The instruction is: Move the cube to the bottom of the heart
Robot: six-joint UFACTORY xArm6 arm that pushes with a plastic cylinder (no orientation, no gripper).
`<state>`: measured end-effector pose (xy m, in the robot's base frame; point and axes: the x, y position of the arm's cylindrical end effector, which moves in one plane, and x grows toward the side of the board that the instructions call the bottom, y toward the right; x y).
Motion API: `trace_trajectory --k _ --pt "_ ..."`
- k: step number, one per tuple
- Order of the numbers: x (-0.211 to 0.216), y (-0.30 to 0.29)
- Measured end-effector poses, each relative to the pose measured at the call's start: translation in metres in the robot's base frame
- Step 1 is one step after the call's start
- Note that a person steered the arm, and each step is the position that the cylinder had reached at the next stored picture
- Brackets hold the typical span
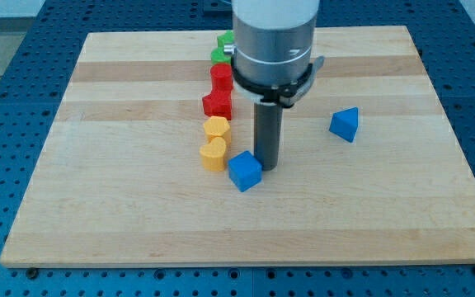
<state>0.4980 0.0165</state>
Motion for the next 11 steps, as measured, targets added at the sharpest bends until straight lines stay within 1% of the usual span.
trace_trajectory --k 1,3,6,7,8,9,10,11 --pt "0.023 -0.015" --pt "0.034 -0.023" --pt "0.035 -0.025" --pt "0.028 -0.022" --pt "-0.008 0.032" --pt "-0.082 0.076" --pt "-0.139 0.067" --pt "-0.189 0.069"
